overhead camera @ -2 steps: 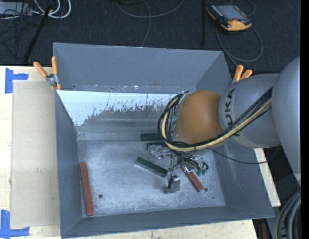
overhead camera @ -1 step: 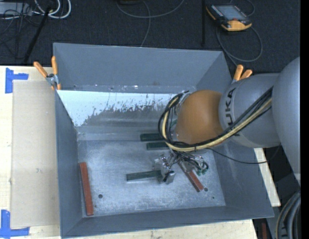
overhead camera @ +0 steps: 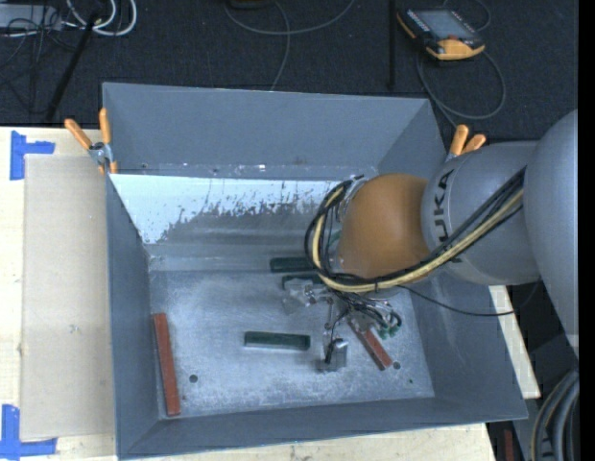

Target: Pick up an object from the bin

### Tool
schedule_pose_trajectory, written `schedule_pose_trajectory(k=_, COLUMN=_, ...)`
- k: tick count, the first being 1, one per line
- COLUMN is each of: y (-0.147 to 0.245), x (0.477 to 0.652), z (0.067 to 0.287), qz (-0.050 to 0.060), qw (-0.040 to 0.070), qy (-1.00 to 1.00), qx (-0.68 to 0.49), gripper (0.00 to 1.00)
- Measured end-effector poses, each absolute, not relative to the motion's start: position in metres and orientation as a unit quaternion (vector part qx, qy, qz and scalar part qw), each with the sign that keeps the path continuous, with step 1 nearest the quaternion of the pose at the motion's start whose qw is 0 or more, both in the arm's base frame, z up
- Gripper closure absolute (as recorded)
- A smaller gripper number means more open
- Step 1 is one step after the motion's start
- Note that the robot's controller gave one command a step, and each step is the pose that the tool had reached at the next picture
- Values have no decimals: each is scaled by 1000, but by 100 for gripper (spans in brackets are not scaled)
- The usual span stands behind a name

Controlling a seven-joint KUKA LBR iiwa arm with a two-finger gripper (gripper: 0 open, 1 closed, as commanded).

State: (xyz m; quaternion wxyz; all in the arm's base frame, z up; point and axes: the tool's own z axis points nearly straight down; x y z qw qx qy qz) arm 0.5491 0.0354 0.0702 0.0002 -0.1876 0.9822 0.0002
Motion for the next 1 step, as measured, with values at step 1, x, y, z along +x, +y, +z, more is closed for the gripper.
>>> schedule_pose_trajectory(k=1, y=94, x=571, z=70, qz=1, qw=1, qy=964, qx=-267, gripper=0)
